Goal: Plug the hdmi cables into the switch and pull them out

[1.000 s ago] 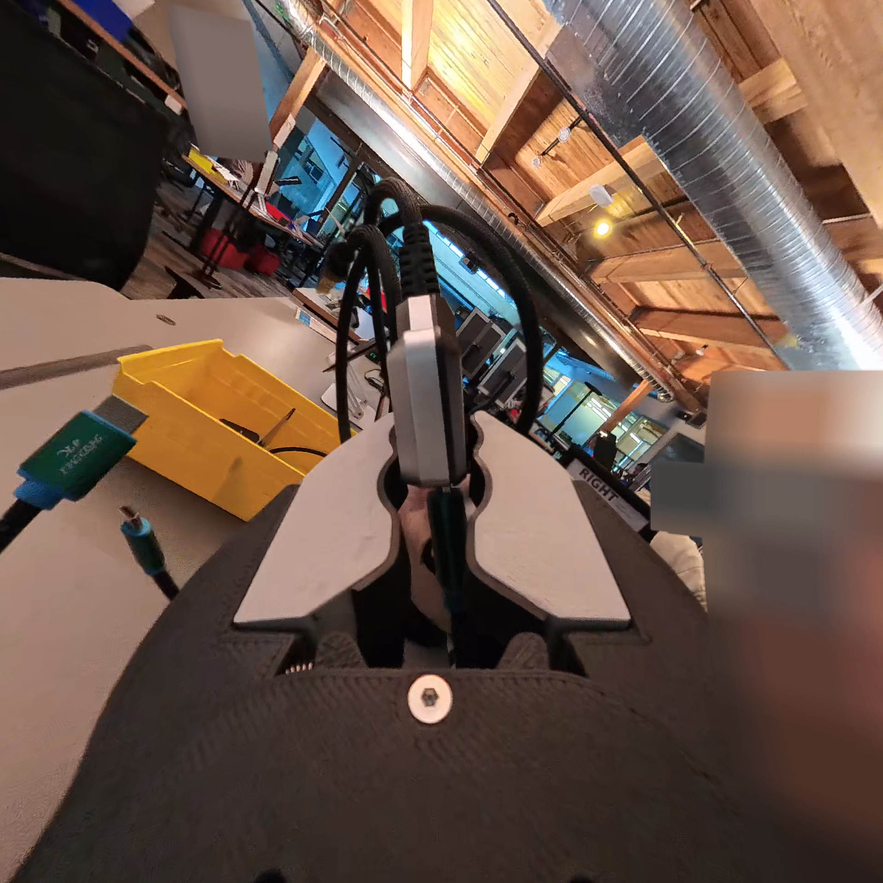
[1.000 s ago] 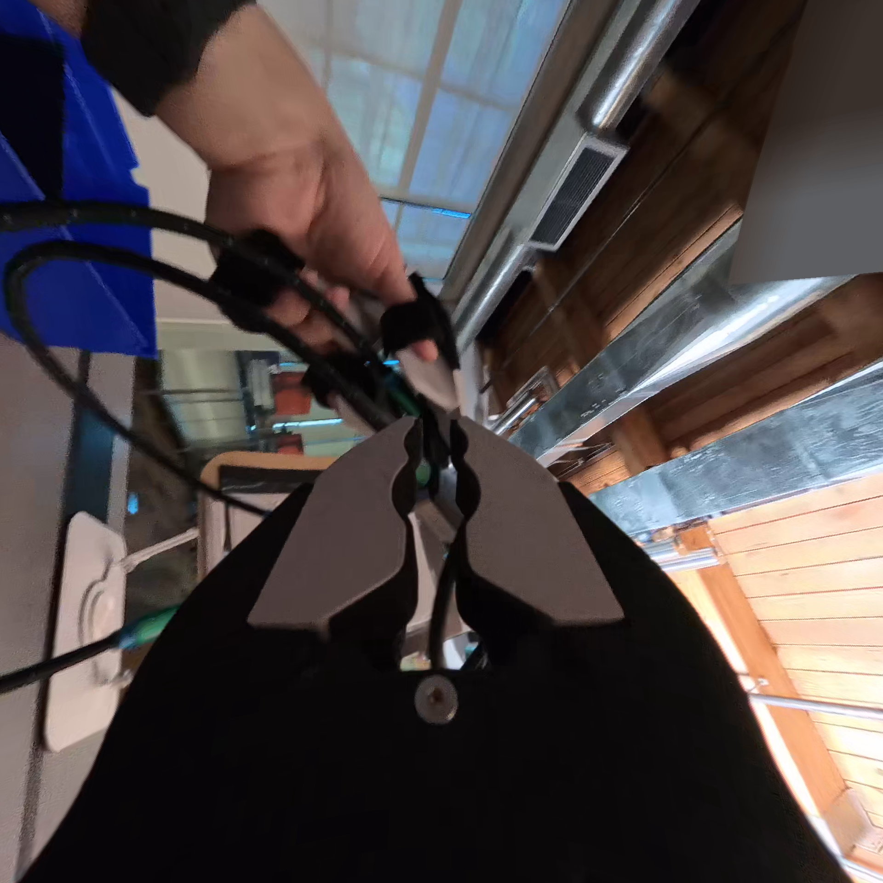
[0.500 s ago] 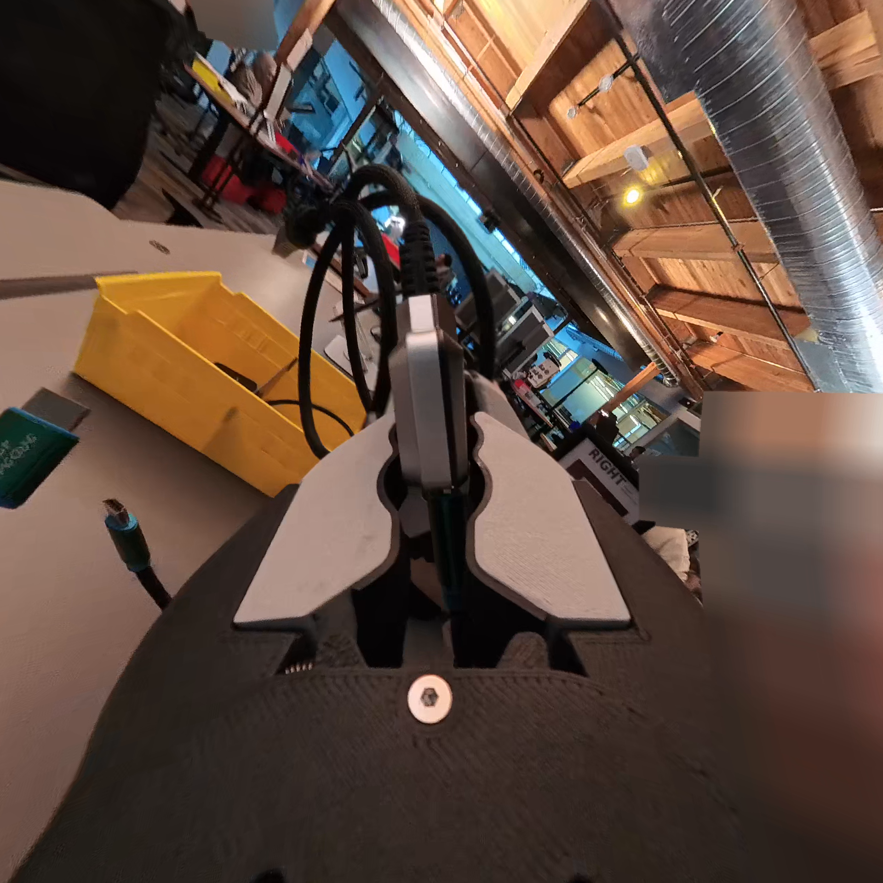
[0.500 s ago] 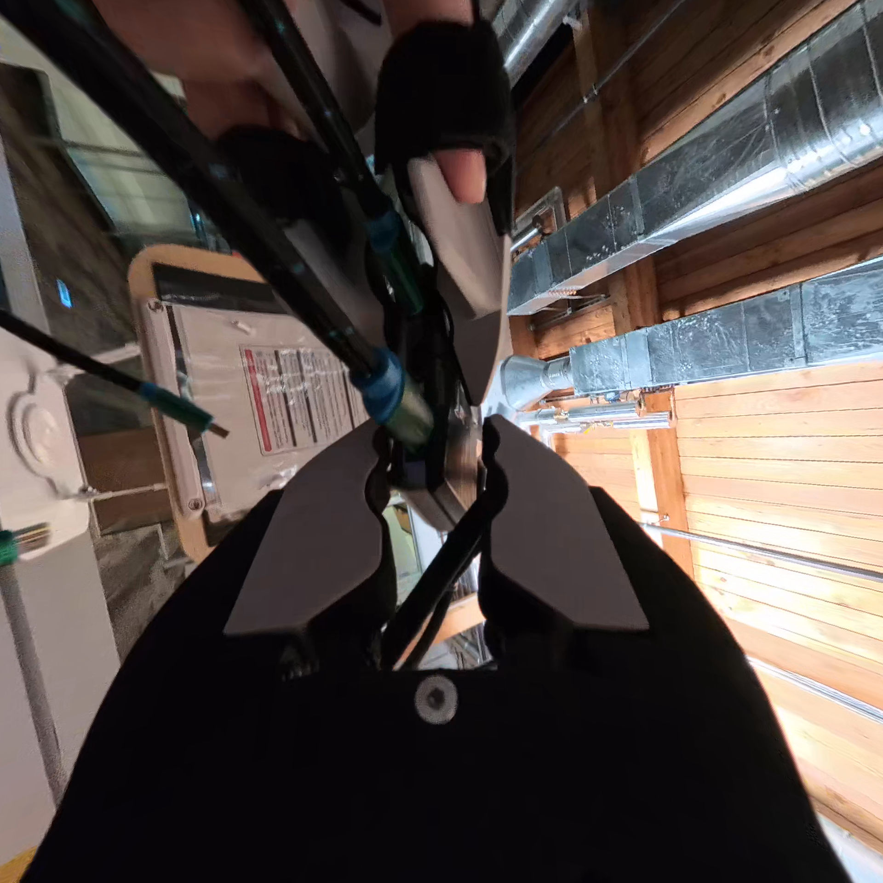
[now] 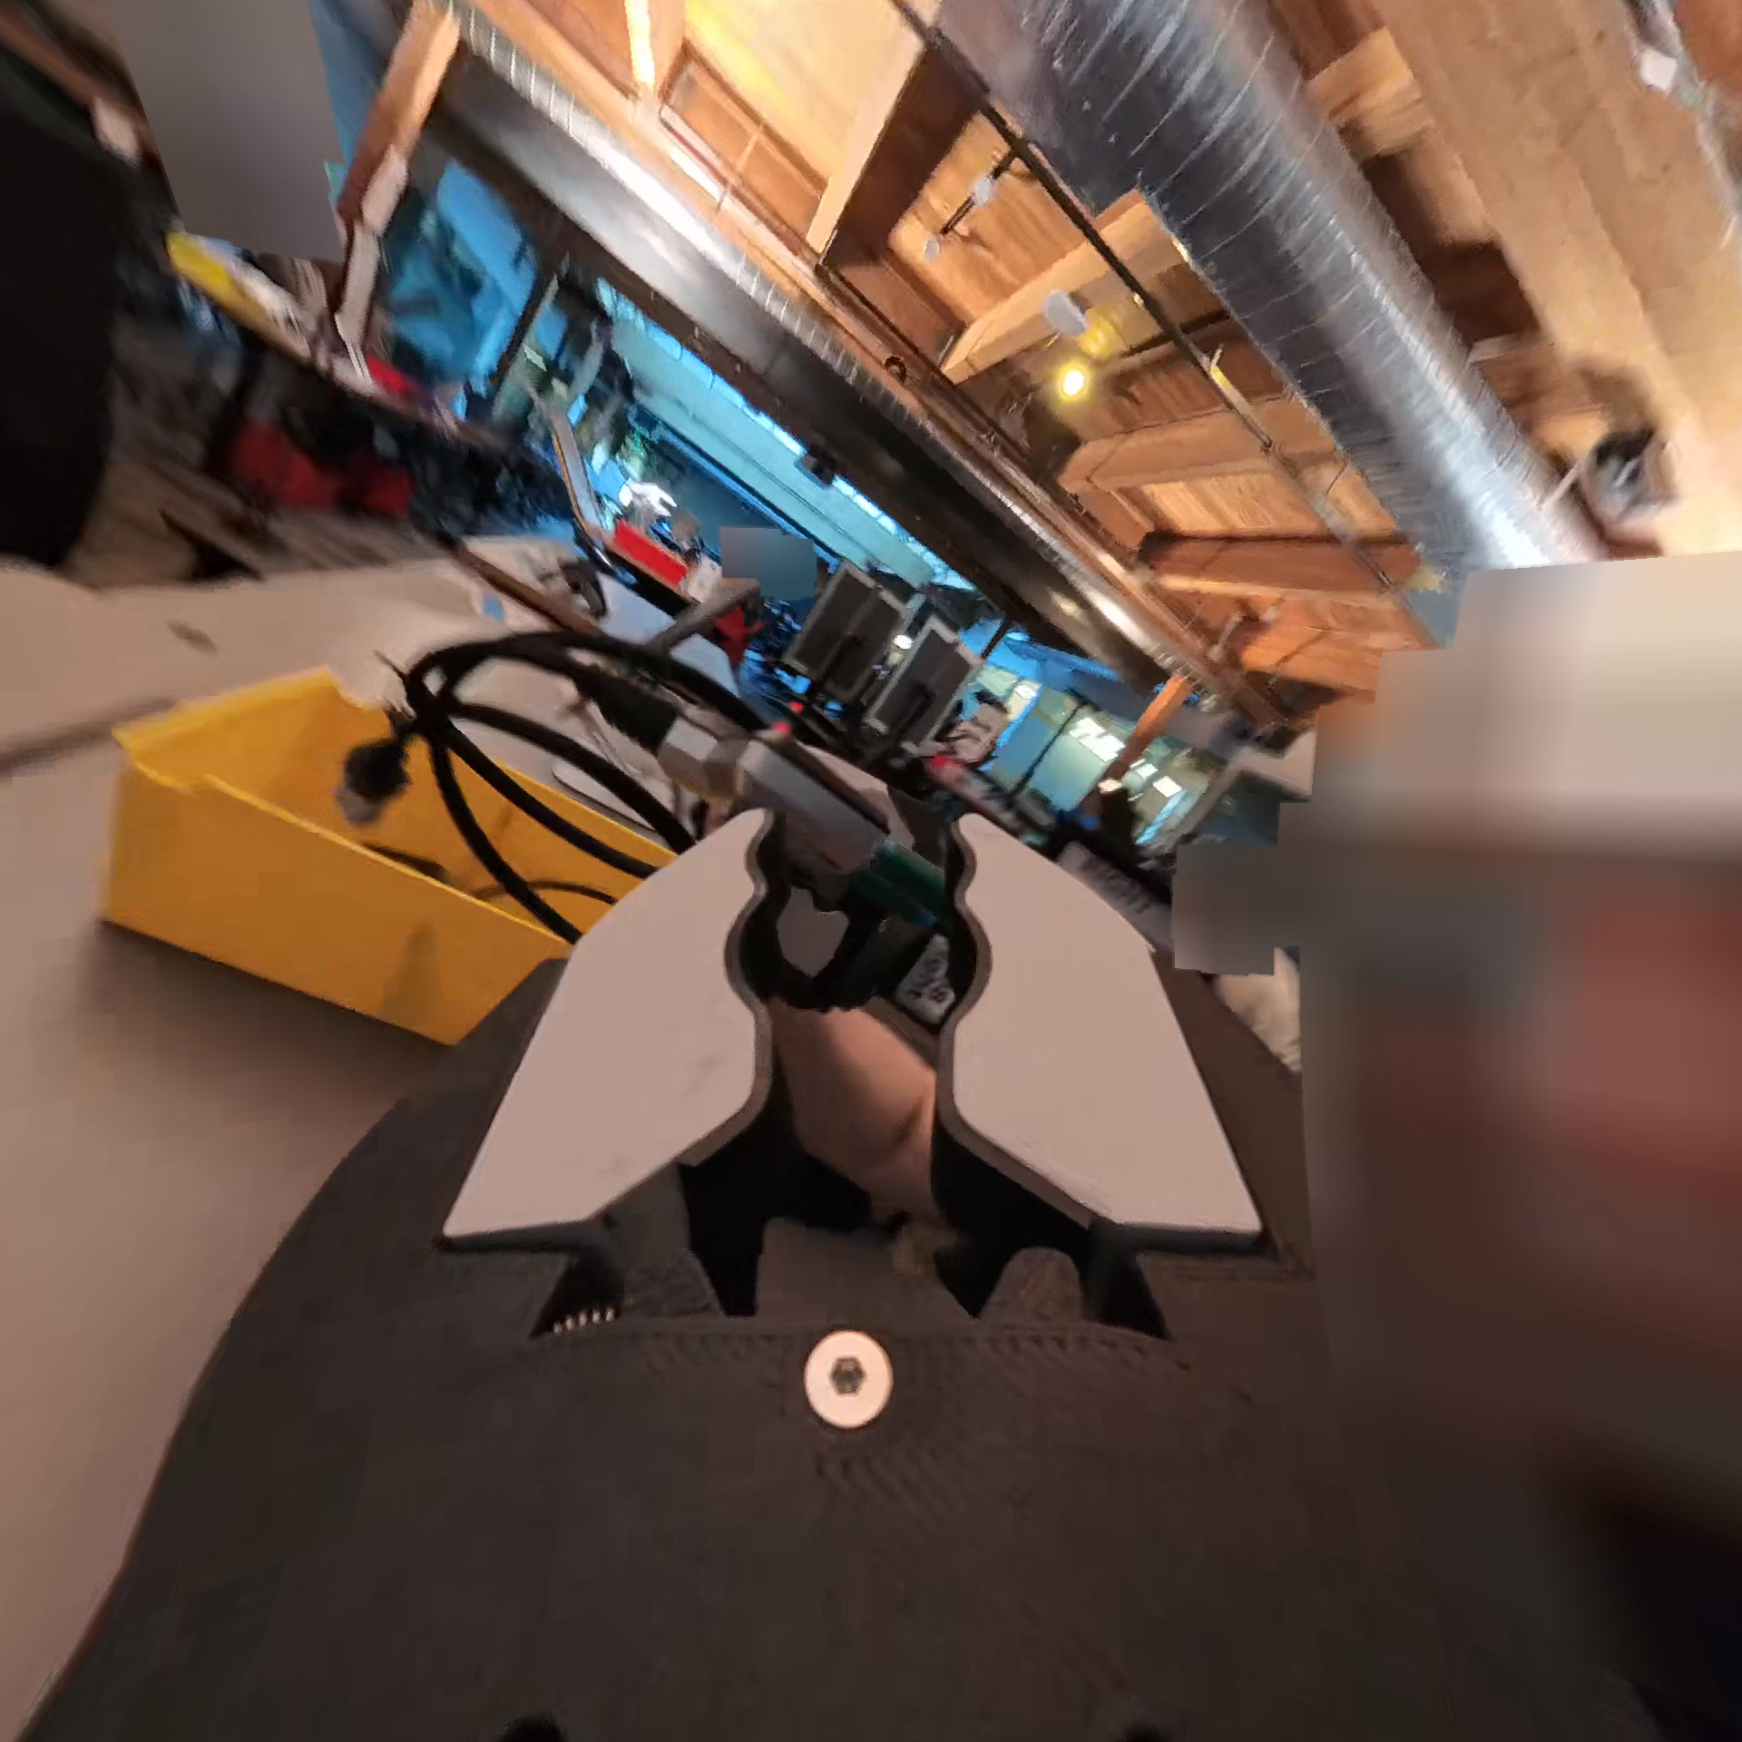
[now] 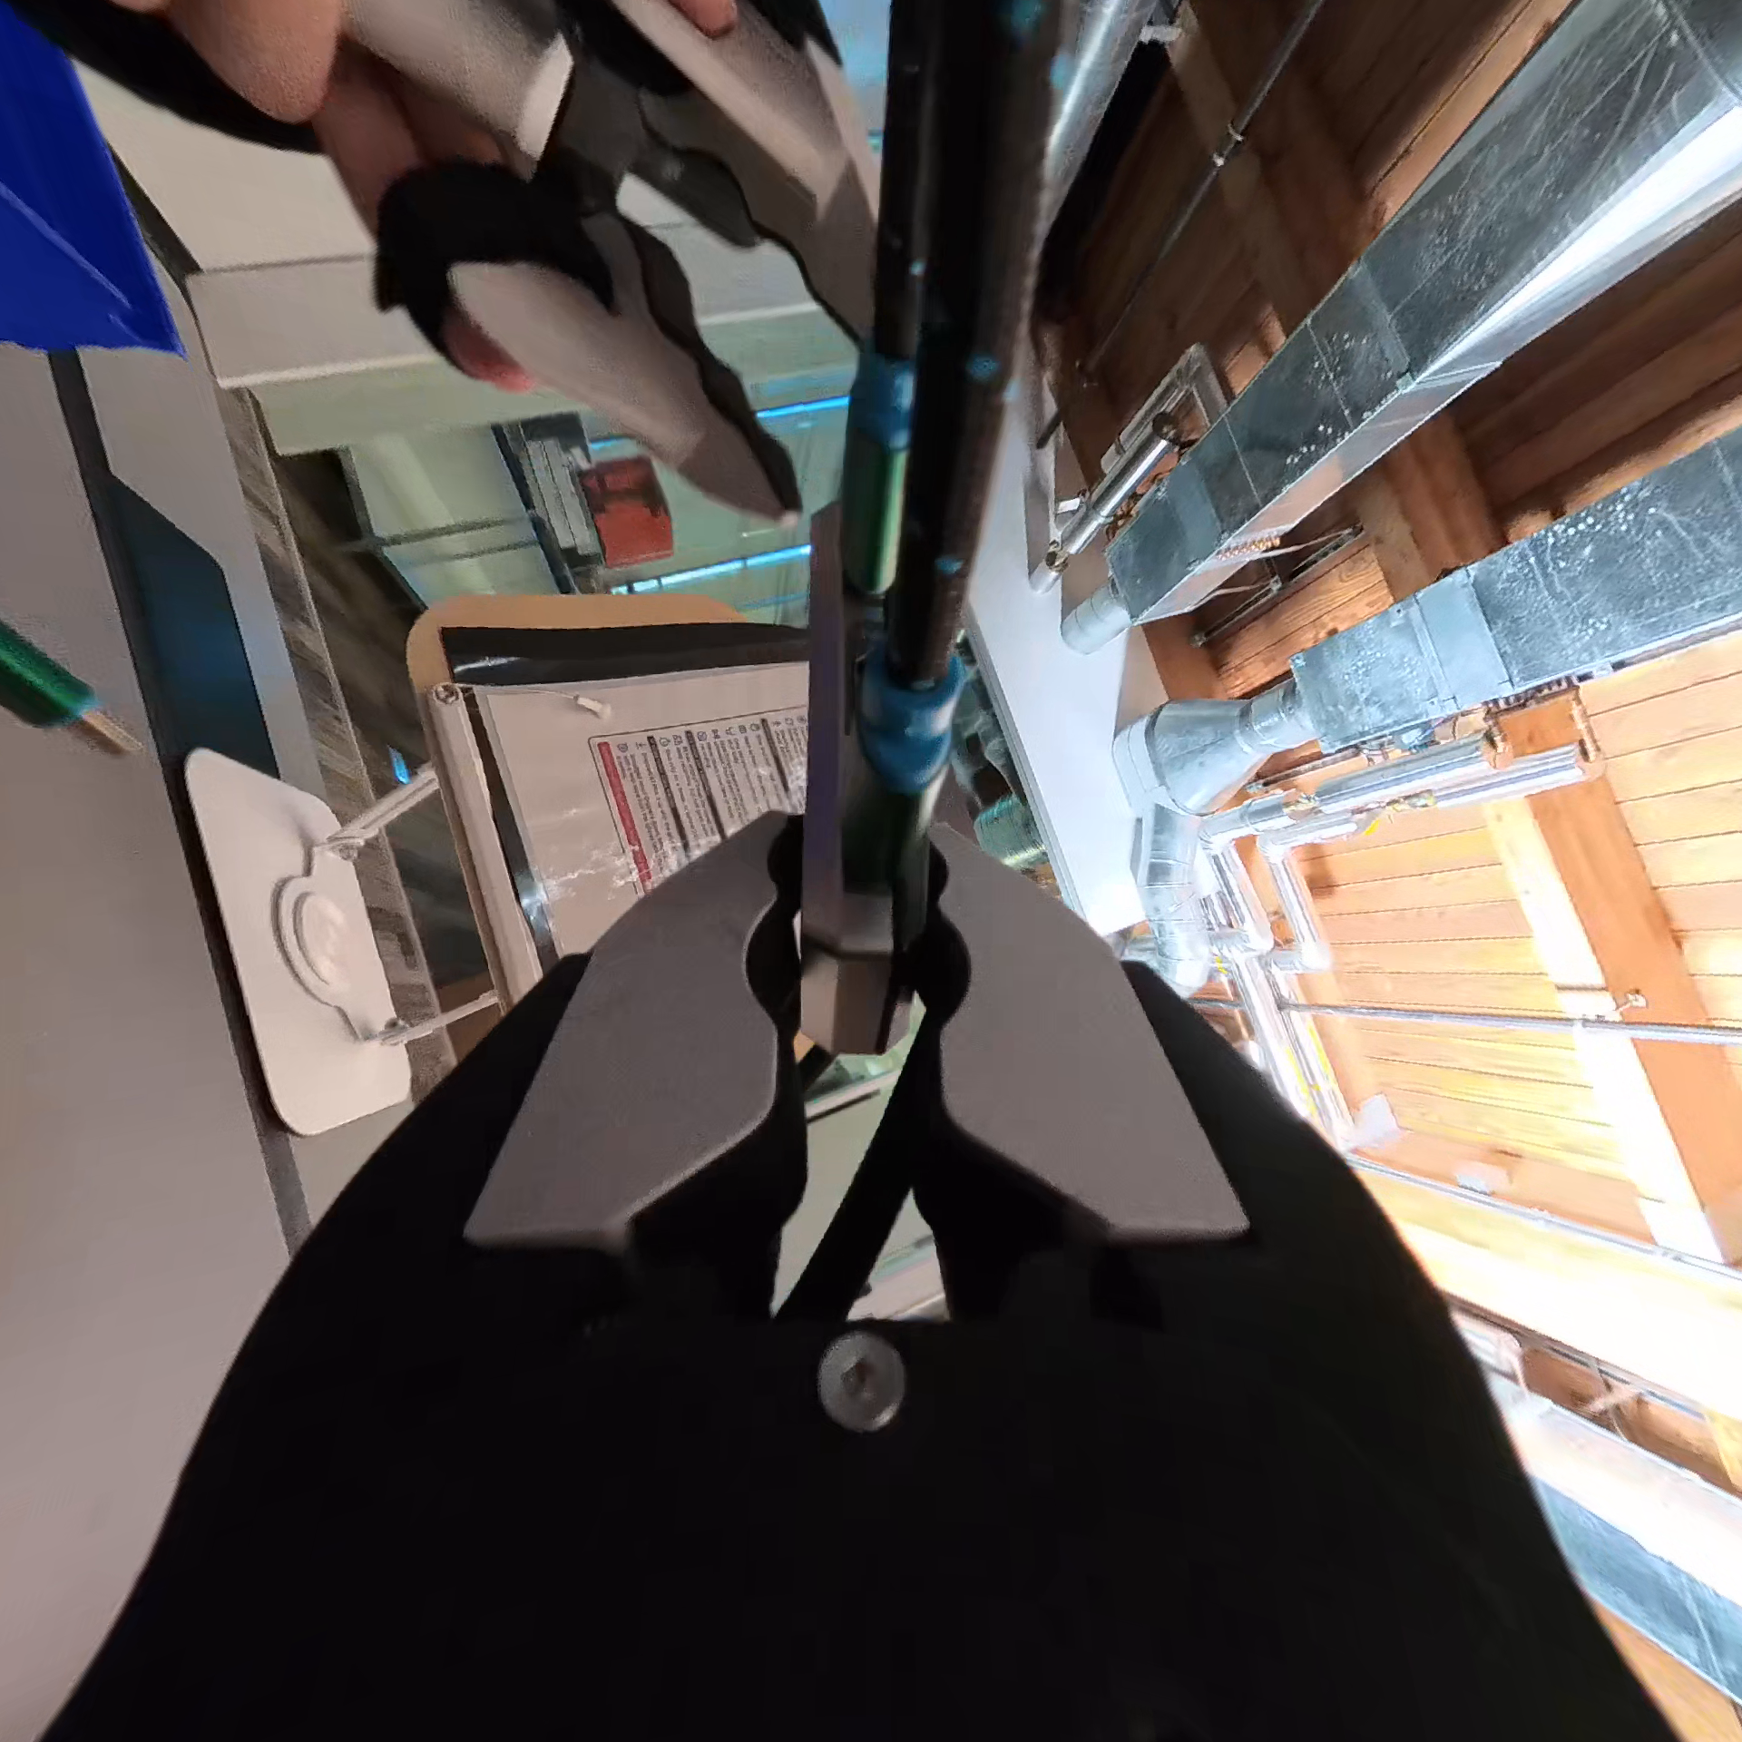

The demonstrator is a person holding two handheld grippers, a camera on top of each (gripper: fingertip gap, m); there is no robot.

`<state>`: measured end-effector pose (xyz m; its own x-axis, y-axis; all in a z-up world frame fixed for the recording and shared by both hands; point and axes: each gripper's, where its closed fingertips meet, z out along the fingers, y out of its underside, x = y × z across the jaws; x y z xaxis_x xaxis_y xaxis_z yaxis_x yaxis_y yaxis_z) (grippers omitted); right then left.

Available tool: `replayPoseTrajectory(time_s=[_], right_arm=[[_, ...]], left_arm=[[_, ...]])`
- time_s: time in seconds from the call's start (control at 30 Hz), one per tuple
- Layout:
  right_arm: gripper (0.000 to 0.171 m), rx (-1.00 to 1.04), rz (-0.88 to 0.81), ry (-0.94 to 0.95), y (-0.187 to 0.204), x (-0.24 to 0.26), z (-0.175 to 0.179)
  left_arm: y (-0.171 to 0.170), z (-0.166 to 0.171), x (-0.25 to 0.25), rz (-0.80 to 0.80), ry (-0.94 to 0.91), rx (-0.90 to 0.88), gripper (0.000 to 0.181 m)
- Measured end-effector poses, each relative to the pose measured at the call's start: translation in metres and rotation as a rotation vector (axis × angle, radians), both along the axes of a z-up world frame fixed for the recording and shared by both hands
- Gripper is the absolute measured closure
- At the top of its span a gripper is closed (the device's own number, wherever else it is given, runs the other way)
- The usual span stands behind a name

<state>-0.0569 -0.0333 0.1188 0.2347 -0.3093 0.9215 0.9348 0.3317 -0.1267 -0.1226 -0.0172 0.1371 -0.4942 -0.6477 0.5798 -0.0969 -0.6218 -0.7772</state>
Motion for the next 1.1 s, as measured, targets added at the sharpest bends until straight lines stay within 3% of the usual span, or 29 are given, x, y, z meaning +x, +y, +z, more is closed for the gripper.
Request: replayPoseTrajectory(time_s=[0.03,0.23,0.3,0.4,0.5,0.67,0.83,1.1], right_arm=[[0.149,-0.01,0.012,-0.011,-0.001,0.0,-0.001],[0.149,-0.149,0.172,0.04,-0.007,-0.01,-0.007],[0.149,-0.215,0.264,0.044,-0.014,-0.02,-0.011],[0.15,-0.293,0.375,0.062,-0.024,-0.032,-0.011],[0.149,-0.441,0.485,0.044,-0.035,-0.043,-0.021],[0.149,-0.564,0.637,0.065,-0.046,-0.052,-0.028],[0.149,-0.604,0.715,0.076,-0.045,-0.049,-0.036],[0.145,-0.556,0.512,-0.023,-0.016,-0.034,-0.053]], left_arm=[[0.004,0.003,-0.007,0.04,-0.036,0.097,0.152],[0.003,-0.01,-0.011,0.502,-0.078,0.92,0.139],[-0.008,-0.021,-0.007,0.519,-0.028,1.121,0.123],[-0.018,-0.029,0.0,0.559,-0.013,1.348,0.122],[-0.032,-0.032,0.006,0.576,-0.047,1.485,0.126],[-0.062,-0.053,0.022,0.469,-0.06,1.628,0.15],[-0.065,-0.062,0.03,0.488,-0.063,1.766,0.151],[-0.036,-0.079,0.038,0.538,0.112,1.93,0.16]])
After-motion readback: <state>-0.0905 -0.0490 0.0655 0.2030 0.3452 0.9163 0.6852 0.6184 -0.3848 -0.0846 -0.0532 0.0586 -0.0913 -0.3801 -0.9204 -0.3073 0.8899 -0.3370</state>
